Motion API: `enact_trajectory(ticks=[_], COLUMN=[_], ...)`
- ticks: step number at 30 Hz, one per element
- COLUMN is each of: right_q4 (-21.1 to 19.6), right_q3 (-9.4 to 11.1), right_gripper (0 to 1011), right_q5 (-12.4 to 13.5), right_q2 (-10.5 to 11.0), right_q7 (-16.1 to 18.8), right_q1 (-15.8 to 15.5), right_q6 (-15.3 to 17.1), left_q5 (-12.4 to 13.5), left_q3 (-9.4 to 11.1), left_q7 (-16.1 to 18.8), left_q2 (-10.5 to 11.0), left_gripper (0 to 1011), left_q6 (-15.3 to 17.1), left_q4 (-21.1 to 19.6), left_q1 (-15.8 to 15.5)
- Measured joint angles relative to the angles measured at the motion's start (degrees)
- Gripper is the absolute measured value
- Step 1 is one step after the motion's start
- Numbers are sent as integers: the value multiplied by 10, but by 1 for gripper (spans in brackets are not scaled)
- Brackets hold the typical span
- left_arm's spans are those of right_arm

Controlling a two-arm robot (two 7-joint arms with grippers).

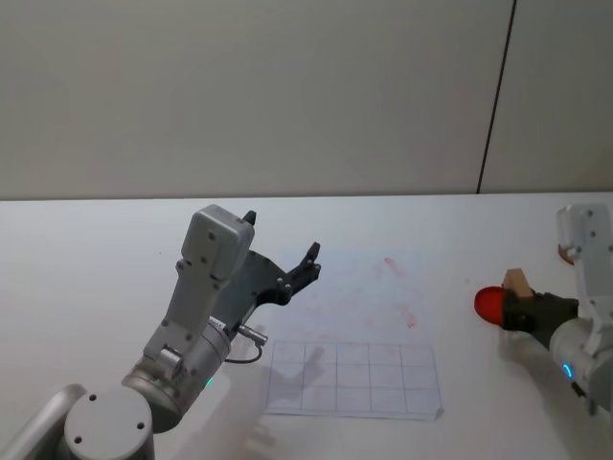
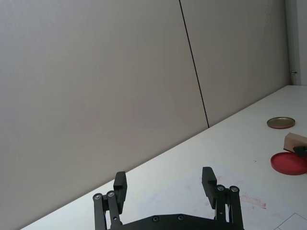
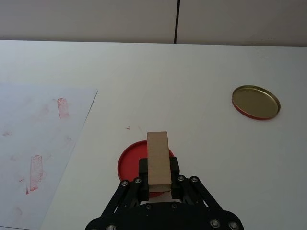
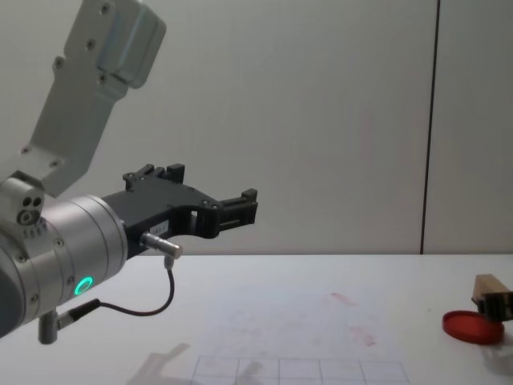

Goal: Use the one hand to pick up the stamp and affix it onto the A4 paper.

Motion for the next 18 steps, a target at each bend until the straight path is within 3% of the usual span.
enact_trajectory(ticks=[5, 14, 18], right_q4=[3, 17, 22], right_q3=[0, 1, 2], right_gripper=[258, 516, 686], right_q5=[-5, -13, -15], right_q2=[-1, -3, -4], right_q7=[4, 4, 4], right_q1=[2, 12, 15], right_q6=[-8, -16, -22], left_q5=[0, 0, 0], left_q3=[0, 0, 0], left_q7=[0, 0, 0], left_q2=[0, 0, 0], left_gripper=[993, 993, 993], left_q6=[0, 0, 0], left_q4=[0, 0, 0], left_q1=[0, 0, 0])
